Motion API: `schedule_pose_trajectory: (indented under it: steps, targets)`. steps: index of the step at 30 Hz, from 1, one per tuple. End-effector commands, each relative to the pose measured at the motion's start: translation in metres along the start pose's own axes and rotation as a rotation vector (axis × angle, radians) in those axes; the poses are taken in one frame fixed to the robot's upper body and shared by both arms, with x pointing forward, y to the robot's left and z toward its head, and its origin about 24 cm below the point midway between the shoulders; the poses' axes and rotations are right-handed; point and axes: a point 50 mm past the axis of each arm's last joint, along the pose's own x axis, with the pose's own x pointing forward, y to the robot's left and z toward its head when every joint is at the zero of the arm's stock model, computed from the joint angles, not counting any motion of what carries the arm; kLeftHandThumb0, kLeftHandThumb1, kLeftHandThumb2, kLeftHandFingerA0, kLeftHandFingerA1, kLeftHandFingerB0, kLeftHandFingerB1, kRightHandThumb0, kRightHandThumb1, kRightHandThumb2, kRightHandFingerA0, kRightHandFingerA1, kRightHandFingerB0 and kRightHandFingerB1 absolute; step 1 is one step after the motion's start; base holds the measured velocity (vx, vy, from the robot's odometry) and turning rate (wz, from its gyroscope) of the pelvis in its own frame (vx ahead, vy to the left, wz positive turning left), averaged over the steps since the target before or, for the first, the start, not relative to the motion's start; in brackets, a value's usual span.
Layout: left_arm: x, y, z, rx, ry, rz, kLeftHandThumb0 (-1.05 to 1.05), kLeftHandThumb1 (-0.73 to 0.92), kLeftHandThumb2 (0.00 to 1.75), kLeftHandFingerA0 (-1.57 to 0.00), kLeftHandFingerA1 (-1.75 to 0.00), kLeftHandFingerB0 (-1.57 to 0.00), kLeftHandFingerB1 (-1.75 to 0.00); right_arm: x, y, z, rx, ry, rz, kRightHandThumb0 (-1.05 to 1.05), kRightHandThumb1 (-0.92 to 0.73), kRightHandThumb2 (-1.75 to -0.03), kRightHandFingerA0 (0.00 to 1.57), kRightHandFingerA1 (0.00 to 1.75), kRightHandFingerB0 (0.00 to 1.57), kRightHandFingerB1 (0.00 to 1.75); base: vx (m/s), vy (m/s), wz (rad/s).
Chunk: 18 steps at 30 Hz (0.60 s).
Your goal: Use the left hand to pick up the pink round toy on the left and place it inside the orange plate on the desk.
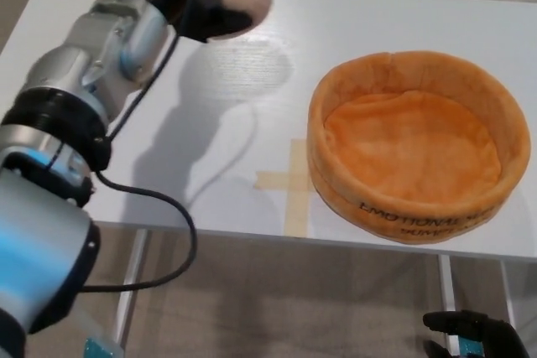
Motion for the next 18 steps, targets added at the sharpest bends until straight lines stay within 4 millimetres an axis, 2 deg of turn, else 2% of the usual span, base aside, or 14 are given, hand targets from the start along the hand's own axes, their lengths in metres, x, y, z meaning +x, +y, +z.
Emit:
schedule_pose_trajectory:
  steps: [1,2,4,6,7,8,9,10,11,14,15,16,17,18]
  targets:
    - [0.012,0.0,0.039,-0.02,-0.141,0.032,-0.28,0.7,0.62,-0.72,-1.61,-0.83,-0.61,-0.001,0.002,-0.005,0.019,0.016,0.004,-0.3,-0.59,-0.57,0.75,0.66,0.7,0.5,0.0,0.0,0.0]
    - [0.014,-0.003,0.05,-0.025,-0.169,0.029,-0.27,0.68,0.62,-0.72,-1.59,-0.84,-0.65,-0.001,0.002,-0.005,0.021,0.019,0.006,-0.28,-0.59,-0.57,0.76,0.71,0.7,0.5,0.0,0.0,0.0]
    - [0.017,-0.007,0.064,-0.032,-0.199,0.025,-0.27,0.68,0.62,-0.72,-1.59,-0.84,-0.65,-0.001,0.002,-0.005,0.023,0.022,0.008,-0.28,-0.59,-0.57,0.76,0.71,0.7,0.5,0.0,0.0,0.0]
    - [0.017,-0.008,0.071,-0.046,-0.226,0.032,-0.27,0.65,0.62,-0.74,-1.56,-0.87,-0.63,-0.001,0.003,-0.005,0.018,0.026,0.01,-0.29,-0.6,-0.58,0.74,0.68,0.69,0.49,0.0,0.0,0.0]
    - [0.018,-0.01,0.078,-0.058,-0.244,0.034,-0.3,0.65,0.62,-0.79,-1.54,-0.86,-0.53,-0.001,0.003,-0.005,0.017,0.024,0.011,-0.29,-0.59,-0.57,0.75,0.69,0.7,0.51,0.0,0.0,0.0]
    - [0.019,-0.012,0.085,-0.067,-0.256,0.033,-0.3,0.65,0.62,-0.79,-1.54,-0.86,-0.53,-0.001,0.003,-0.005,0.018,0.019,0.011,-0.29,-0.59,-0.57,0.75,0.69,0.7,0.51,0.0,0.0,0.0]
    - [0.019,-0.016,0.099,-0.075,-0.294,0.03,-0.27,0.68,0.63,-0.77,-1.53,-0.85,-0.84,-0.001,0.003,-0.004,0.018,0.018,0.012,-0.29,-0.59,-0.57,0.75,0.69,0.71,0.51,0.0,0.0,0.0]
    - [0.019,-0.017,0.103,-0.077,-0.304,0.029,-0.27,0.68,0.63,-0.77,-1.53,-0.85,-0.84,-0.001,0.003,-0.004,0.018,0.018,0.012,-0.29,-0.59,-0.57,0.75,0.69,0.71,0.51,0.0,0.0,0.0]
    - [0.018,-0.021,0.112,-0.085,-0.331,0.018,-0.3,0.65,0.62,-0.84,-1.44,-0.86,-0.55,-0.001,0.003,-0.004,0.025,0.022,0.008,-0.29,-0.58,-0.57,0.76,0.7,0.72,0.51,0.0,0.0,0.0]
    - [0.016,-0.026,0.123,-0.097,-0.364,0.013,-0.36,0.68,0.63,-0.87,-1.46,-0.86,-0.52,-0.001,0.003,-0.003,0.028,0.023,0.01,-0.3,-0.58,-0.57,0.74,0.69,0.7,0.5,0.0,0.0,0.0]
    - [0.015,-0.029,0.128,-0.1,-0.382,0.007,-0.37,0.59,0.92,-0.97,-1.2,-0.74,-0.66,-0.001,0.004,-0.003,0.029,0.021,0.011,-0.3,-0.59,-0.57,0.74,0.67,0.71,0.51,0.0,0.0,0.0]
    - [0.013,-0.031,0.131,-0.101,-0.394,0.003,-0.37,0.59,0.92,-0.97,-1.2,-0.74,-0.66,-0.001,0.004,-0.003,0.029,0.019,0.012,-0.3,-0.59,-0.57,0.74,0.67,0.71,0.51,0.0,0.0,0.0]
    - [0.011,-0.035,0.135,-0.106,-0.412,-0.002,-0.28,0.69,0.63,-0.83,-1.46,-0.88,-0.58,-0.001,0.004,-0.003,0.028,0.017,0.012,-0.29,-0.58,-0.57,0.75,0.69,0.72,0.52,0.0,0.0,0.0]
    - [0.008,-0.039,0.14,-0.109,-0.436,-0.004,-0.28,0.68,0.62,-0.82,-1.42,-0.87,-0.54,-0.001,0.004,-0.003,0.03,0.017,0.012,-0.29,-0.58,-0.57,0.75,0.7,0.72,0.52,0.0,0.0,0.0]
